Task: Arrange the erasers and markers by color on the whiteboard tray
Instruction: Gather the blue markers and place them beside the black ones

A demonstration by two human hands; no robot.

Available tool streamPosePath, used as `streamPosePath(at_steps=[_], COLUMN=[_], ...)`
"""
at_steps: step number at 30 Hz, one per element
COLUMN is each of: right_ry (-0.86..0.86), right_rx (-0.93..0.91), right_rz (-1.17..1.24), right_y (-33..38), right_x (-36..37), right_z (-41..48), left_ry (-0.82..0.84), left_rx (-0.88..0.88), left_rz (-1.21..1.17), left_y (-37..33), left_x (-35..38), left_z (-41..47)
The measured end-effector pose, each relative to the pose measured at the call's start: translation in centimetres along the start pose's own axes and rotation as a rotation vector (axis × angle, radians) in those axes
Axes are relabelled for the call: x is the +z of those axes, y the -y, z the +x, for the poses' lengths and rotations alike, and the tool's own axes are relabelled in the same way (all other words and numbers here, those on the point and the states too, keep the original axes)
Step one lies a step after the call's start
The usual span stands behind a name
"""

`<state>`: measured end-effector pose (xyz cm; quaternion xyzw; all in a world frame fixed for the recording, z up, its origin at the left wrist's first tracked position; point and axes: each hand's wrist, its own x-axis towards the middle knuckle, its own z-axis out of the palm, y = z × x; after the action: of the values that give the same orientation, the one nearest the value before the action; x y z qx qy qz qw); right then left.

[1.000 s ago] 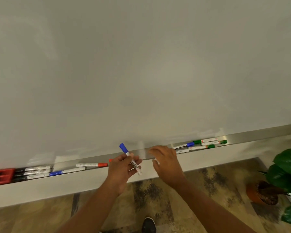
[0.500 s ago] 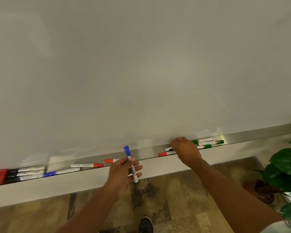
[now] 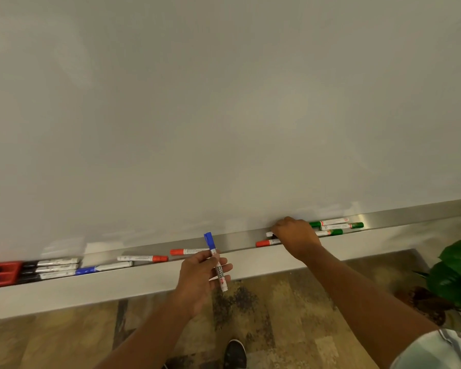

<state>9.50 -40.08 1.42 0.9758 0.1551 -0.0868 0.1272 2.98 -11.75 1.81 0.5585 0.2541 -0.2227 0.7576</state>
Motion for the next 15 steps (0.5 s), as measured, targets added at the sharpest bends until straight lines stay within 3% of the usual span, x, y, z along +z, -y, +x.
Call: streamPosePath(at_steps=[5,12,15], right_ry=[-0.092,-0.444,-0.593], right_rx=[-0.018,-0.157,-0.134], right_rz=[0.054,0.086,0.228], right_y=[-0.2,0.3,1.8], right_x=[0.4,0.3,-1.9], right_z=[-0.1,-0.8,-1.3], left_ry=[0.005,0.023,0.049], left_rx=[-0.012,-0.014,-0.024], left_rz=[-0.004,-0.007,-0.046], left_y=[0.0,0.3,0.1], left_x=[-0.2,0.6,1.1], left_z=[0.1,0.2,0.0])
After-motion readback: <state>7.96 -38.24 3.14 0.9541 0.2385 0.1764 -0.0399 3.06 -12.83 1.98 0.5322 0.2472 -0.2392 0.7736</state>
